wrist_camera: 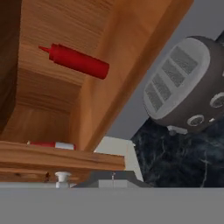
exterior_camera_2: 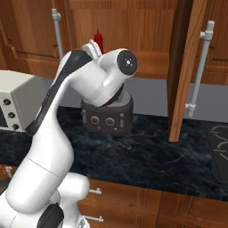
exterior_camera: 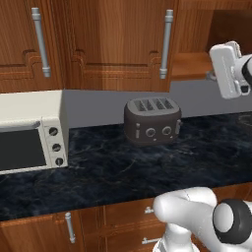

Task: Move the ketchup and ketchup from the cabinet to the dining counter.

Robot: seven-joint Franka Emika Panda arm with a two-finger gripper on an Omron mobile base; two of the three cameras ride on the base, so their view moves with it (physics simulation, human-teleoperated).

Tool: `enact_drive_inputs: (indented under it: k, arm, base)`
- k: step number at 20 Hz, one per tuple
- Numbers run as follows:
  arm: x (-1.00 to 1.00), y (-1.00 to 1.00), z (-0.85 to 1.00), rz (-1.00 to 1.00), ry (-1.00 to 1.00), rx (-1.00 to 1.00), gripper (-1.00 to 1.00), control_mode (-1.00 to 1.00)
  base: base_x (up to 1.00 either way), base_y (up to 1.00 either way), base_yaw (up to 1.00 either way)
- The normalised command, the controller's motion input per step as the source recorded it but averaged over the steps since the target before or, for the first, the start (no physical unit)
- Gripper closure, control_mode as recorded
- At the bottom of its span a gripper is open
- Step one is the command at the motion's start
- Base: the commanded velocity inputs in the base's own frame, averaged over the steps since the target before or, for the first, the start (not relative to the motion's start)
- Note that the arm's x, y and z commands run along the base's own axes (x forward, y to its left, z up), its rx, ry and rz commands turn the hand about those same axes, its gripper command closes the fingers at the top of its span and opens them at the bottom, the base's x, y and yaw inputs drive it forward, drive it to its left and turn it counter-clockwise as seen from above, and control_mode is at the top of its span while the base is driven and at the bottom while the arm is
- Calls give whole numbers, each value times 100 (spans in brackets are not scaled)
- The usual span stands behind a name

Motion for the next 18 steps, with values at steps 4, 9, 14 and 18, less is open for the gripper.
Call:
enact_drive_inputs:
  k: [4,9,14,18]
  arm:
    - [72,14,-1,19,-3,13,100,-100]
    - [62,7,0,16,0,9,100,-100]
    - [40,24,0,8,0,5,100,-100]
    - [8,30,0,1,-3,2,100,-100]
  base:
    - [0,0,0]
    - [0,0,0]
    - [0,0,0]
    - [0,0,0]
